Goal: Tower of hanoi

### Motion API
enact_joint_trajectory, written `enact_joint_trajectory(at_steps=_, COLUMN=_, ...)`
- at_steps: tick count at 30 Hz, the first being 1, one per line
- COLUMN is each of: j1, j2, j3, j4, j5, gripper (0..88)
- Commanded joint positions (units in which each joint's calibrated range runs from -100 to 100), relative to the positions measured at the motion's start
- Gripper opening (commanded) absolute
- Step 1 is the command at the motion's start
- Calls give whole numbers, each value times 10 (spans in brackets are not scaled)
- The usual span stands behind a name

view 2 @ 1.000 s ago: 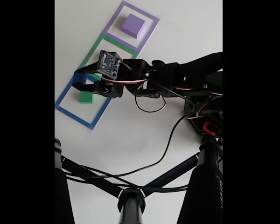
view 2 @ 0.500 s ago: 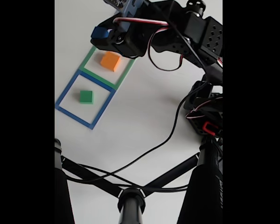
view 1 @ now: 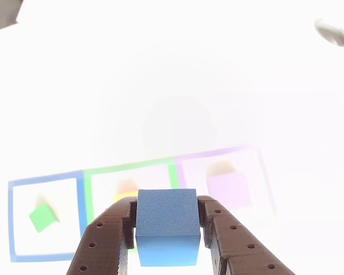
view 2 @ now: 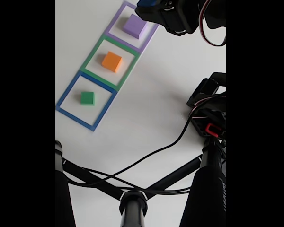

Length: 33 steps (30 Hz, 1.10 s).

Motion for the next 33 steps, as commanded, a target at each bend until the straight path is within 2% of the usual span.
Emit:
enact_joint_trajectory(at_steps=1, j1=52, j2=-8, j3=-20, j4=3, j5=22, gripper=29)
enact_joint_trajectory(at_steps=9, j1=103, j2=-7, j3=25, j4=-22, j5=24, gripper=28)
enact_joint_trajectory(at_steps=15, j1=151, j2=-82, j3=241, j4=-150, j5=24, gripper=31)
enact_joint_trajectory(at_steps=20, j1=172, j2=-132, j3=450, j4=-318, j5=24, gripper=32)
enact_joint_trajectory(at_steps=24, j1=174, j2=-137, j3=607, j4=-493, j5=24, gripper=32)
enact_joint_trajectory(at_steps=29, j1=181, j2=-87, j3=771, j4=-748, j5=24, gripper=32)
enact_joint_trajectory(at_steps=33, j1=181, j2=-11, j3=830, j4=-894, j5=24, gripper=32)
